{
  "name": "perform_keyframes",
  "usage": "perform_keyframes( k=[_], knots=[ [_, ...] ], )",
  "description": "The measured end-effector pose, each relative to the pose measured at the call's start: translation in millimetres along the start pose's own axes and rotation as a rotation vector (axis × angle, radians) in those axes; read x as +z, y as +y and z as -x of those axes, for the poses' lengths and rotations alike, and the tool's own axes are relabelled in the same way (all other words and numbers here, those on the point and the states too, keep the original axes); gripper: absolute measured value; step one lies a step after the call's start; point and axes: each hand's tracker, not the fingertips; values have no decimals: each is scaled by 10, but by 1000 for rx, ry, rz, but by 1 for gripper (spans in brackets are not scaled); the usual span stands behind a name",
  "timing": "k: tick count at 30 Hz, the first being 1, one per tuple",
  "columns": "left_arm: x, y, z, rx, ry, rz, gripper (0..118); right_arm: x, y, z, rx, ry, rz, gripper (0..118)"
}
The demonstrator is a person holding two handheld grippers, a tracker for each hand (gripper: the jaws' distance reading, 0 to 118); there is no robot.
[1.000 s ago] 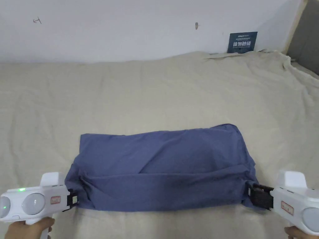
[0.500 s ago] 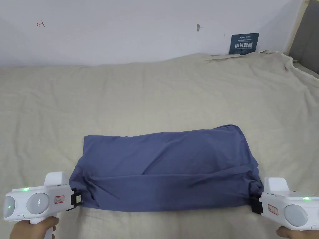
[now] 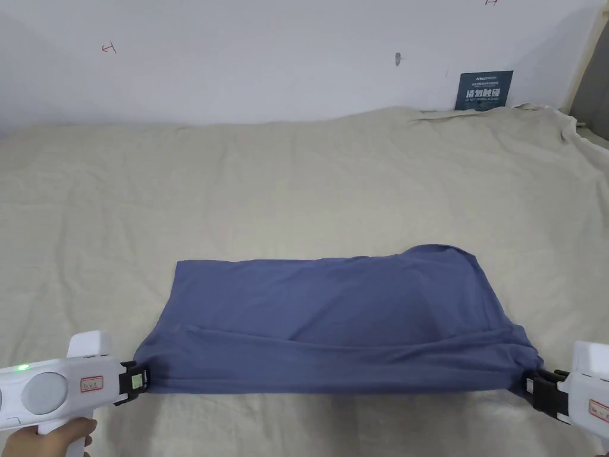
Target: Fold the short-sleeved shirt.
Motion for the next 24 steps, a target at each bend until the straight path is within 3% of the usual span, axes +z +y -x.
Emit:
perform_keyframes(
  k=[9,20,23,24],
  knots=[
    [258,-702,26,-16,28,48,5,243,-530,15,7,-19,61,8],
    [-18,-1060,-103,-44,112,125,6,17,-785,16,-21,-83,143,9],
    [34,-1034,-135,-41,119,112,23,107,-749,38,-31,-82,132,23],
    [53,-1029,-143,-40,116,112,40,140,-725,55,-40,-90,129,39]
  ],
)
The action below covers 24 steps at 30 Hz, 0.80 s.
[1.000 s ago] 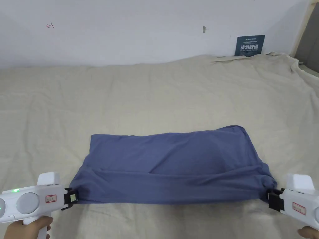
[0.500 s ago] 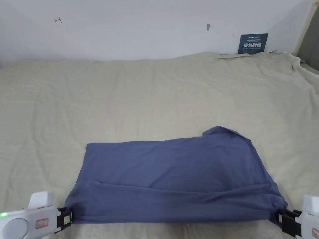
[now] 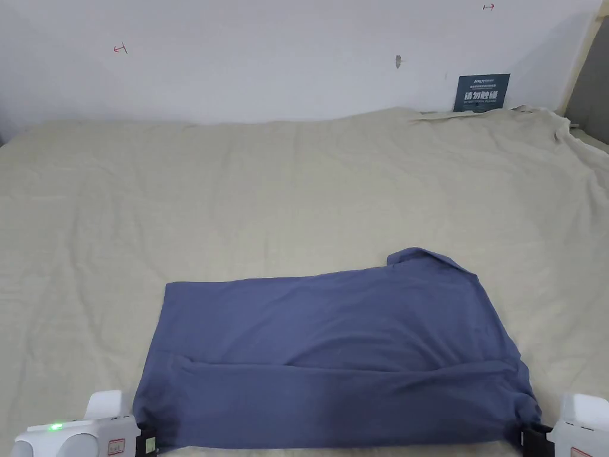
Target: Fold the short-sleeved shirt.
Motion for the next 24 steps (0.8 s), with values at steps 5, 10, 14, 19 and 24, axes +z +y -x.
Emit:
perform_keyframes(
  k=[5,10,14,19,24],
  knots=[
    [188,84,-24,34,-6,-48,94,266,157,26,-3,-18,-91,88],
    [665,354,-143,8,7,-222,105,701,456,223,46,7,-262,88],
    [960,578,-261,-15,5,-323,117,969,675,415,79,19,-383,88],
    [1118,839,-398,-11,-45,-411,115,1121,852,603,94,9,-498,88],
    [1063,1050,-539,-12,-53,-519,53,1126,1002,691,90,24,-564,75]
  ],
)
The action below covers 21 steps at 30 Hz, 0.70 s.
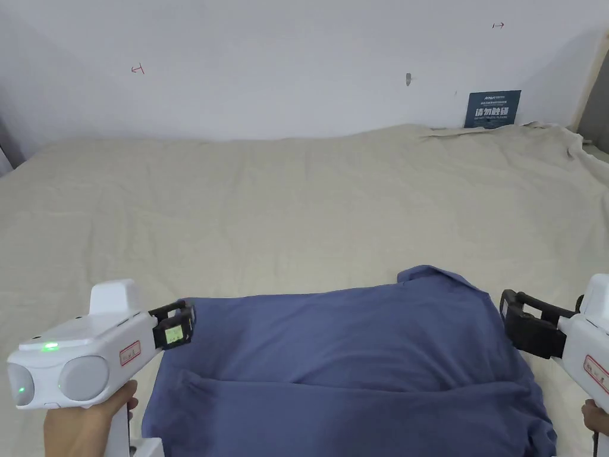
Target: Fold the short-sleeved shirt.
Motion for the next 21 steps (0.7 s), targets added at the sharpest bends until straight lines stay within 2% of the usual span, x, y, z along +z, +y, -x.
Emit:
perform_keyframes(
  k=[2,3,4,8,11,16,17,19,20,21],
  knots=[
    [-106,44,-19,10,1,-21,16,-53,45,28,12,0,-13,38],
    [-161,62,-19,11,-3,-27,7,-85,59,37,15,-2,-21,7],
    [-234,90,-24,12,-10,-27,1,-129,76,44,18,-5,-24,0],
    [-583,172,-29,12,-30,16,0,-333,143,56,28,17,-10,0],
    [-903,227,14,19,-33,59,0,-520,166,82,50,0,7,0],
    [-1575,326,183,11,-14,199,0,-810,196,67,35,7,42,0],
    [-1701,343,225,20,-16,203,6,-869,198,68,39,3,49,0],
    [-1940,384,319,68,-34,249,29,-986,195,40,39,-5,62,0],
    [-2057,407,360,91,-33,282,52,-1047,189,25,33,-6,71,0],
    [-2187,429,403,108,-29,311,82,-1109,181,11,26,-6,79,0]
  ],
)
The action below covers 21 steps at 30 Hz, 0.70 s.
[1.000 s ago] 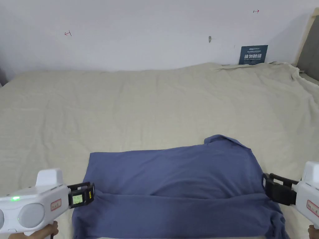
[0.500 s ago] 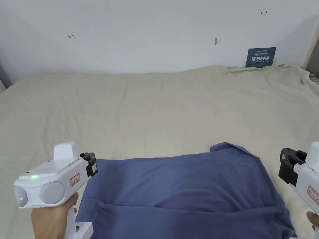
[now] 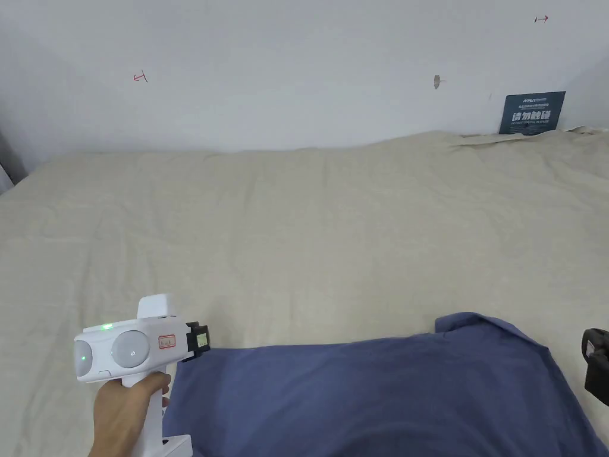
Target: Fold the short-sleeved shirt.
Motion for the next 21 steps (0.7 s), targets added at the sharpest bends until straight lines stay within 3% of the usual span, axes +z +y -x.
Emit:
perform_keyframes(
  k=[1,2,8,10,11,13,15,17,19,21],
  knots=[
    [-103,51,28,12,13,26,96,-52,-8,-16,-6,-1,6,0],
    [-230,97,55,11,42,56,101,-114,-19,-28,-11,-4,15,0],
    [-735,169,135,-131,159,158,102,-402,-99,-72,-11,-11,68,0],
    [-845,166,160,-130,169,189,96,-462,-127,-97,-17,-11,80,0],
    [-879,154,174,-128,164,199,90,-493,-141,-109,-23,-10,87,0],
    [-952,118,186,-126,148,219,59,-542,-159,-129,-30,-7,100,0],
    [-965,63,169,-92,75,245,43,-574,-171,-144,-32,-9,110,0],
    [-885,31,122,-104,110,189,3,-605,-171,-176,-35,-7,119,0],
    [-870,10,94,-100,42,181,1,-663,-166,-220,-44,-3,128,0],
    [-855,-22,38,-140,91,167,0,-765,-145,-273,-51,-3,143,1]
  ],
)
